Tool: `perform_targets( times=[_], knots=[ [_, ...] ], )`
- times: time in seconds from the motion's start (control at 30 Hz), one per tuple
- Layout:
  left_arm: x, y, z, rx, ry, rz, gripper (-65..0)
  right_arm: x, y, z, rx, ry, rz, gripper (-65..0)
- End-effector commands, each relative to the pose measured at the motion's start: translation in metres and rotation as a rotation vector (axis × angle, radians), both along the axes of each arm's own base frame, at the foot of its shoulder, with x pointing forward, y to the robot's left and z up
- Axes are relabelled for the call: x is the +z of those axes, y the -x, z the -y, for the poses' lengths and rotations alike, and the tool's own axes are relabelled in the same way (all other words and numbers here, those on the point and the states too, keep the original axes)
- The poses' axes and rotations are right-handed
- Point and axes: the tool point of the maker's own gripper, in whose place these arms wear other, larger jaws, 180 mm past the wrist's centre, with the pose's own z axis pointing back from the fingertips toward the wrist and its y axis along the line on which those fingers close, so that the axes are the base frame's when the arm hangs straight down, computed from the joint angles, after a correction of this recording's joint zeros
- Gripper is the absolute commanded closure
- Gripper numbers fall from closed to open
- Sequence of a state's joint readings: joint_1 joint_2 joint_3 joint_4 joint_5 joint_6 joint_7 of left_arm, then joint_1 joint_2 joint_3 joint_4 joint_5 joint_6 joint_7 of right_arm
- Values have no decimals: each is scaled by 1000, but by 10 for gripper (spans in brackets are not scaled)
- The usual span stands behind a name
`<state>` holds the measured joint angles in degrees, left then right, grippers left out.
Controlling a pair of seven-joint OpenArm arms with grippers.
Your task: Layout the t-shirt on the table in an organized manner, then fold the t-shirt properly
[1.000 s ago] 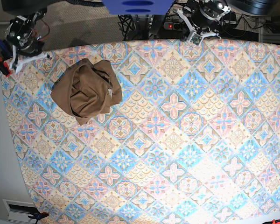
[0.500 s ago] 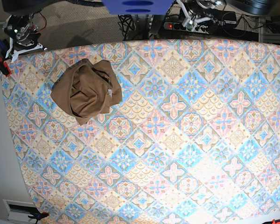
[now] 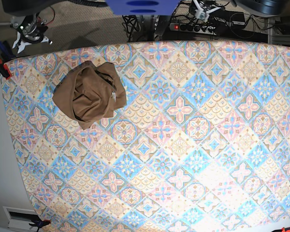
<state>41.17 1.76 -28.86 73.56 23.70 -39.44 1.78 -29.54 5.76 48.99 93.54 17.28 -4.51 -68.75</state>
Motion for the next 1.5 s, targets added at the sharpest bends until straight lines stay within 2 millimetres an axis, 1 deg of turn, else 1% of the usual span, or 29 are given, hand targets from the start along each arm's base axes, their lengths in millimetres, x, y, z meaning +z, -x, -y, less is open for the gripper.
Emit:
perform_targets(
  times=[0.0, 0.07, 0.13, 0.2, 0.3, 0.37, 0.5, 0.53, 0.6, 0.73, 0.8, 0.9, 0.93, 1.0, 1.07, 1.13, 1.17, 1.23, 1.37, 1.4, 1.47],
  knots=[
    [-1, -3, -3, 20, 5, 6, 0, 6, -2, 10, 6, 32, 7, 0],
    [-8, 0, -7, 42, 9, -11, 0, 7, -4, 12, 8, 43, 19, 0],
    [-11, -3, -6, 48, 15, -13, 0, 6, -4, 14, 7, 58, 31, 0],
    [-13, 0, -5, 52, 19, -23, 0, 0, 2, 13, -3, 45, 14, 0],
    [-13, -2, -5, 52, 19, -20, 0, -8, 10, 12, -20, 31, -5, 0],
    [-14, -9, -5, 50, 19, -8, 0, -16, 15, 13, -33, 28, -13, 0],
    [-15, -11, -5, 50, 19, -10, 0, -29, 29, 12, -56, 15, -37, 0],
    [-15, -14, -9, 45, 13, -6, 0, -31, 31, 12, -61, 14, -41, 0],
    [-16, -15, -14, 37, 4, -5, 0, -33, 31, 13, -63, 20, -37, 0],
    [-17, -14, -13, 40, 8, -10, 0, -35, 34, 13, -68, 16, -43, 0],
    [-18, -16, -13, 41, 9, -9, 0, -38, 37, 12, -73, 9, -52, 0],
    [-22, -9, -9, 49, 22, -31, 0, -42, 43, 10, -82, -3, -68, 0],
    [-23, -12, -8, 51, 26, -28, 0, -44, 46, 9, -86, -8, -76, 0],
    [-28, -8, -8, 55, 33, -46, 0, -49, 52, 8, -95, -14, -86, 0],
    [-32, 0, -13, 55, 32, -71, 0, -50, 53, 9, -98, -5, -81, 0],
    [-34, 0, -14, 59, 36, -78, 0, -52, 54, 10, -100, 3, -78, 0],
    [-36, 0, -14, 60, 39, -80, 0, -54, 59, 11, -99, 8, -92, 0],
    [-36, 1, -20, 55, 30, -84, 0, -57, 69, 15, -78, 35, -138, 0],
    [-36, 1, -22, 52, 27, -85, 0, -58, 87, 32, -5, 141, -226, 0],
    [-36, 0, -22, 51, 28, -84, 0, -59, 85, 35, 14, 165, -232, 0],
    [-36, 1, -21, 51, 28, -87, 0, -66, 58, 35, 20, 171, -188, 0]
  ],
)
